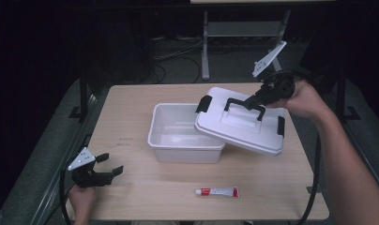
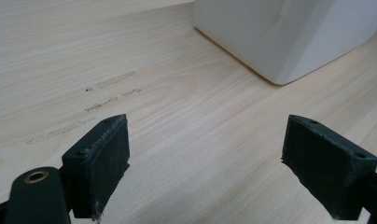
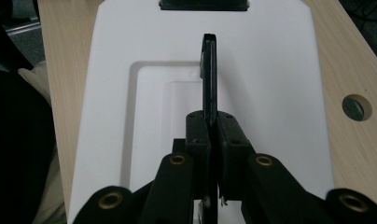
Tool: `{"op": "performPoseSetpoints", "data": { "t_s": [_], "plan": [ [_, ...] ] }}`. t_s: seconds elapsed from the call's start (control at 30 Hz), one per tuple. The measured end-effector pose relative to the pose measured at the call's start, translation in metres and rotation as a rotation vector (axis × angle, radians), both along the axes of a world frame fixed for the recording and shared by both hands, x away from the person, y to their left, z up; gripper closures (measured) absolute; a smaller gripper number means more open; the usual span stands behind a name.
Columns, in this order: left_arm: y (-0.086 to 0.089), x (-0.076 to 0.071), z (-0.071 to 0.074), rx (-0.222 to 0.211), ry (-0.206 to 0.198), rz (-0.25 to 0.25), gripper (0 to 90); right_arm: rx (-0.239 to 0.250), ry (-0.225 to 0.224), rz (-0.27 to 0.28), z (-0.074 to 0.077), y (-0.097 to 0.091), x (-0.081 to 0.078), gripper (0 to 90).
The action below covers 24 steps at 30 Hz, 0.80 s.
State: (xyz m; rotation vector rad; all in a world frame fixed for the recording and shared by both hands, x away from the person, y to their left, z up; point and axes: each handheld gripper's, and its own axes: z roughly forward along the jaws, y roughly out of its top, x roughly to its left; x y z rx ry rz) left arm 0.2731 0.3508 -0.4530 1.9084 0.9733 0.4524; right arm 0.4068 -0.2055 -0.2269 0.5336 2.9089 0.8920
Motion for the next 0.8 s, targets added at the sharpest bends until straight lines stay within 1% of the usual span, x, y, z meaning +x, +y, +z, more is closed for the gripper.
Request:
{"op": "performPoseSetpoints", "data": {
  "t_s": [0.07, 0.17, 0.27, 0.33, 0.47, 0.8],
  "plan": [
    [0.000, 0.000, 0.000, -0.001, -0.001, 0.000, 14.3, 0.005, -0.006, -0.002, -0.001, -0.005, -0.001, 84.5],
    [0.000, 0.000, 0.000, -0.001, 0.000, 0.000, 14.3, 0.005, -0.002, -0.030, -0.001, -0.015, -0.006, 84.4],
    [0.000, 0.000, 0.000, 0.000, -0.001, 0.001, 14.3, 0.002, -0.002, -0.040, -0.002, -0.020, -0.008, 84.5],
    [0.000, 0.000, 0.000, -0.002, -0.002, 0.001, 14.3, 0.003, 0.004, -0.060, -0.003, -0.026, -0.011, 84.5],
    [0.000, 0.000, 0.000, -0.001, -0.002, 0.001, 14.3, 0.008, 0.003, -0.083, -0.005, -0.037, -0.016, 84.5],
    [0.000, 0.000, 0.000, 0.000, -0.001, 0.000, 14.3, 0.014, 0.012, -0.135, -0.014, -0.061, -0.025, 84.5]
  ]
}}
